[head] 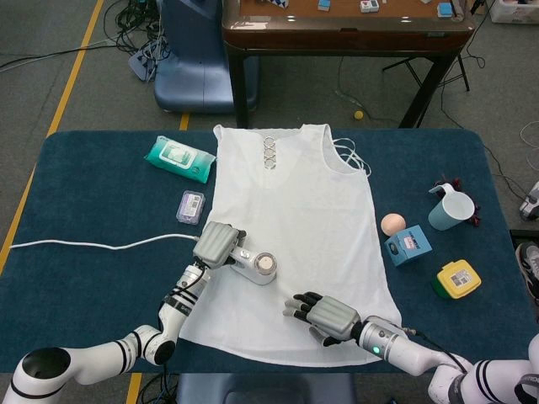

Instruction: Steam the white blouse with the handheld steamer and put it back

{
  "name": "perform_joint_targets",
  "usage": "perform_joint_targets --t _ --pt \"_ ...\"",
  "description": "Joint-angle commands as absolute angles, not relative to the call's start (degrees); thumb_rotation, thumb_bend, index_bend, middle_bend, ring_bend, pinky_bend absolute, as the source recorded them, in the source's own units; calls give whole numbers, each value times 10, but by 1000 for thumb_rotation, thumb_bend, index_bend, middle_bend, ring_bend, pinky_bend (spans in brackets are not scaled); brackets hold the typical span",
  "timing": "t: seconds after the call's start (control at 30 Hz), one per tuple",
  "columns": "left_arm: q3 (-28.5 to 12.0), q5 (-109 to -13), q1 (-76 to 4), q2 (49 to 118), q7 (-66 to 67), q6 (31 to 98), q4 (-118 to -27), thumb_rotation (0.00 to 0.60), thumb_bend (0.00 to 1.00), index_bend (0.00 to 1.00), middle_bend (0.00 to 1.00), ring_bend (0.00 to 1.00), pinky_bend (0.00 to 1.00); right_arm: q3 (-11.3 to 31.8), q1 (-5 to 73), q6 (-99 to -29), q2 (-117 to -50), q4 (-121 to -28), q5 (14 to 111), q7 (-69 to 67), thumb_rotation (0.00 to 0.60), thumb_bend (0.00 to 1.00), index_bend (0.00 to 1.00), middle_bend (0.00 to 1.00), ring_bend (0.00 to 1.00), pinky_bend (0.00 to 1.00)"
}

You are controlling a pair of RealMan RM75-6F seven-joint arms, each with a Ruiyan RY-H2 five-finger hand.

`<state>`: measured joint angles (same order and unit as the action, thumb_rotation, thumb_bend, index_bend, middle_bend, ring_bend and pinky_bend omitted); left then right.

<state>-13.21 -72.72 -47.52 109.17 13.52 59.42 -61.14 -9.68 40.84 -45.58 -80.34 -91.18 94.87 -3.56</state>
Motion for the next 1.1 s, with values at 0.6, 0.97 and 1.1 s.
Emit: perform_joint_targets --t 0.6,0.97,1.1 --pt "-152 -724 -491 1127 76 578 -455 600 218 895 738 605 614 -93 409 -446 -802 -912 933 -16 600 701 0 76 0 54" --pt "-160 -718 -484 1114 46 577 -408 600 218 895 737 603 607 -87 409 -425 -798 -928 901 40 600 697 0 80 0 21" --pt "-156 -717 -476 1103 44 573 -395 600 218 895 737 602 604 -90 405 -427 -793 -935 899 45 600 697 0 80 0 21"
